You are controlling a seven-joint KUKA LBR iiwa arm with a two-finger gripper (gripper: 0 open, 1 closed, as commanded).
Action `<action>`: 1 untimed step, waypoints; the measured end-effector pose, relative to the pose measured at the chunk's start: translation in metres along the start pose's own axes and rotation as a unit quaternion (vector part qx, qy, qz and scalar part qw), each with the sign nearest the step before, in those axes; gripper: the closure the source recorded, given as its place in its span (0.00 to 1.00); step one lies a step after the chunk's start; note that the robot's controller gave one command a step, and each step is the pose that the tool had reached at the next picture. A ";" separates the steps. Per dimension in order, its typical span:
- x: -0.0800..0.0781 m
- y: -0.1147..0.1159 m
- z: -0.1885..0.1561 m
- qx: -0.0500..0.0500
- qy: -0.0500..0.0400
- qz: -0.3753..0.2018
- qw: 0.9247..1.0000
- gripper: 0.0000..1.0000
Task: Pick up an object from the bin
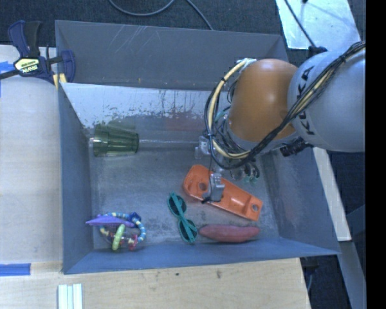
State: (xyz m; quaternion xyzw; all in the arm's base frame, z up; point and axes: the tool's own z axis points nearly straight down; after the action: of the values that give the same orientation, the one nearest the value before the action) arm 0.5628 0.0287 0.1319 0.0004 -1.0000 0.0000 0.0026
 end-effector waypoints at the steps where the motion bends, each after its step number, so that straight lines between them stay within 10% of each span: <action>1: -0.002 0.000 -0.005 0.000 -0.004 0.000 1.000 0.00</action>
Offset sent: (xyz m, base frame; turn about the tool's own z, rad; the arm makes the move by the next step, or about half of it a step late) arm -0.0042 -0.0293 -0.0619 -0.0870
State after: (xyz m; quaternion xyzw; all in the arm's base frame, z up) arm 0.5646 0.0287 0.1366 0.0003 -1.0000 -0.0002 -0.0015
